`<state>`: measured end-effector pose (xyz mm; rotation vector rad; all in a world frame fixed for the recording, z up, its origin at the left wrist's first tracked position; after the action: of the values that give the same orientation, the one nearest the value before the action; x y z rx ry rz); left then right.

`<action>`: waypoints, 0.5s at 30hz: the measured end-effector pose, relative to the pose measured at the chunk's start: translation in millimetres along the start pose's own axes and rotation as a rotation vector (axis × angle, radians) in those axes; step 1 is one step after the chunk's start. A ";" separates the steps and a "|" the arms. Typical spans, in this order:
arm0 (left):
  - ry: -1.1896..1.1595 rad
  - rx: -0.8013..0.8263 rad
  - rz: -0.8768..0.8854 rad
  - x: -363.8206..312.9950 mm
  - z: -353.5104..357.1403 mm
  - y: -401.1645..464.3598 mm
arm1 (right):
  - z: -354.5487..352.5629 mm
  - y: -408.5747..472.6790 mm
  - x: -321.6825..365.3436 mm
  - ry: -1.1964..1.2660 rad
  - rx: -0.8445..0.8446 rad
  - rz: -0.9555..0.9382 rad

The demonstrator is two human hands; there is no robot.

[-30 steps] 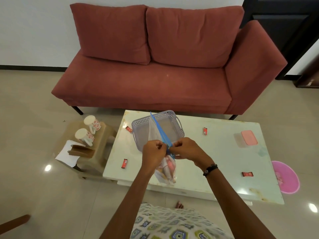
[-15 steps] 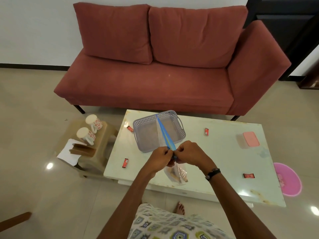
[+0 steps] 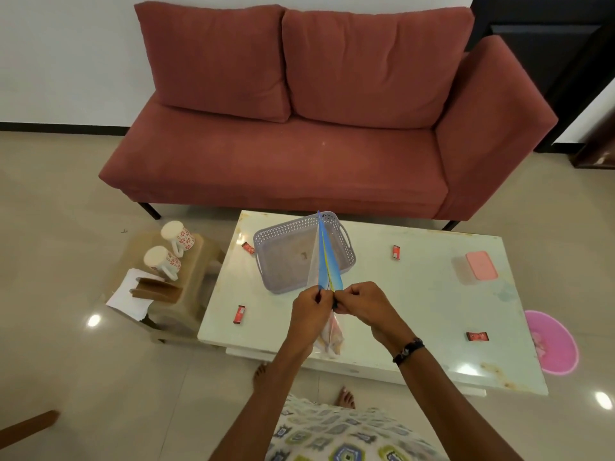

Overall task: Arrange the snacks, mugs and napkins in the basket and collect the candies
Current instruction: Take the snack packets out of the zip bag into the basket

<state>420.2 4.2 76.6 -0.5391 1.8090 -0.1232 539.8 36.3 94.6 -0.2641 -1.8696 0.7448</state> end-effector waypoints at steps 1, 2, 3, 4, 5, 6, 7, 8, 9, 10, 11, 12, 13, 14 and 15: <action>0.005 -0.011 0.007 -0.3 -1.2 0.5 | 0.0 -0.4 0.5 -0.005 0.001 0.001; 0.014 -0.014 0.018 -2.1 -2.1 0.8 | -0.9 -0.6 1.9 -0.017 -0.003 -0.003; 0.030 -0.016 0.030 -4.2 -2.8 1.5 | -2.2 -0.7 3.6 -0.027 -0.015 -0.011; 0.044 -0.016 0.041 -6.0 -3.3 2.2 | -3.8 -0.8 5.2 -0.034 -0.036 -0.020; 0.052 -0.016 0.049 -7.3 -3.8 3.1 | -5.0 -1.2 6.7 -0.036 -0.059 -0.030; 0.056 -0.015 0.057 -8.3 -4.2 3.6 | -5.5 -1.8 8.1 -0.033 -0.078 -0.040; 0.060 -0.015 0.064 -9.1 -4.4 3.7 | -5.5 -2.7 9.2 -0.030 -0.092 -0.048; 0.066 -0.018 0.070 -9.8 -4.9 3.3 | -5.1 -4.0 9.9 -0.031 -0.104 -0.057; 0.074 -0.024 0.074 -9.9 -5.5 2.9 | -4.6 -5.3 10.2 -0.033 -0.117 -0.065; 0.081 -0.034 0.077 -10.1 -6.5 2.3 | -4.0 -6.0 10.0 -0.039 -0.131 -0.073; 0.085 -0.047 0.080 -9.9 -7.2 1.8 | -4.1 -6.8 9.8 -0.045 -0.147 -0.081; 0.087 -0.060 0.084 -10.0 -8.0 0.9 | -4.3 -7.8 10.0 -0.052 -0.162 -0.091; 0.079 -0.070 0.086 -10.2 -8.6 -0.2 | -3.8 -8.5 10.2 -0.052 -0.167 -0.104; 0.053 -0.069 0.083 -10.5 -8.6 -1.6 | -2.6 -9.1 9.9 -0.049 -0.160 -0.115; 0.004 -0.054 0.072 -10.0 -7.7 -2.8 | -1.3 -9.9 10.4 -0.047 -0.145 -0.126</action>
<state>415.9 4.4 88.9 -0.5112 1.8376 -0.0267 538.2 34.3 108.7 -0.2203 -1.9687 0.5347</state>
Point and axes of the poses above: each hand's wrist, its own y-axis towards the middle knuckle, its own z-axis out of the palm, x = y × z, the point moved 8 cm from there along y, towards the middle knuckle, and after that the axes turned 4 degrees about z, right-handed, at the moved point
